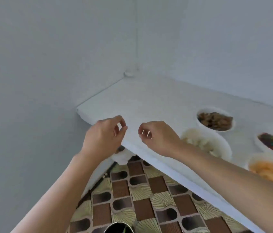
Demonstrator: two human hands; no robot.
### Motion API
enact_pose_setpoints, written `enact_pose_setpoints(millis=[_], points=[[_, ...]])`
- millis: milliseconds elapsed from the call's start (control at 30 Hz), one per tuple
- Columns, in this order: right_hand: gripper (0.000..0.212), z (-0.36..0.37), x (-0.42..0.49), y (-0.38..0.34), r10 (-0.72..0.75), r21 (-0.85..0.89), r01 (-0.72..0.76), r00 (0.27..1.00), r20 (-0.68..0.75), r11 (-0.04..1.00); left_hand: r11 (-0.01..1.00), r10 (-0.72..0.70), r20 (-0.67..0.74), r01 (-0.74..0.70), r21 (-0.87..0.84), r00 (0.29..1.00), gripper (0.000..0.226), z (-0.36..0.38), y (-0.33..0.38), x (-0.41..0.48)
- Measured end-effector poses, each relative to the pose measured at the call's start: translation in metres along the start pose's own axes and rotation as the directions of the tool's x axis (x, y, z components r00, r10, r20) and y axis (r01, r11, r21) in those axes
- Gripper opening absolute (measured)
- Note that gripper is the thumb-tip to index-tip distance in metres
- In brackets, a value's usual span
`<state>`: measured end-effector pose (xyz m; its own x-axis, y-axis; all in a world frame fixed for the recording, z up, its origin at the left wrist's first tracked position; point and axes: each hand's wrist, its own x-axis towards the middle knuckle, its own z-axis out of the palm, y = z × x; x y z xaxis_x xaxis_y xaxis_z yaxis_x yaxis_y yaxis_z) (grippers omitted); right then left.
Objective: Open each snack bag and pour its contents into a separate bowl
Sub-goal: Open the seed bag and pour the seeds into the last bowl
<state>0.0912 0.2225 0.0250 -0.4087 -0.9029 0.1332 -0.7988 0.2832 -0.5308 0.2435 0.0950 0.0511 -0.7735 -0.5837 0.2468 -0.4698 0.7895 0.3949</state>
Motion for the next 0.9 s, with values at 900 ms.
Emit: enact_pose_setpoints(millis=[900], points=[[0.013, -0.385, -0.309, 0.322, 0.461, -0.201, -0.743, 0.578, -0.673, 0.639, 0.669, 0.743, 0.031, -0.742, -0.044, 0.668, 0.020, 0.205, 0.561, 0.129]])
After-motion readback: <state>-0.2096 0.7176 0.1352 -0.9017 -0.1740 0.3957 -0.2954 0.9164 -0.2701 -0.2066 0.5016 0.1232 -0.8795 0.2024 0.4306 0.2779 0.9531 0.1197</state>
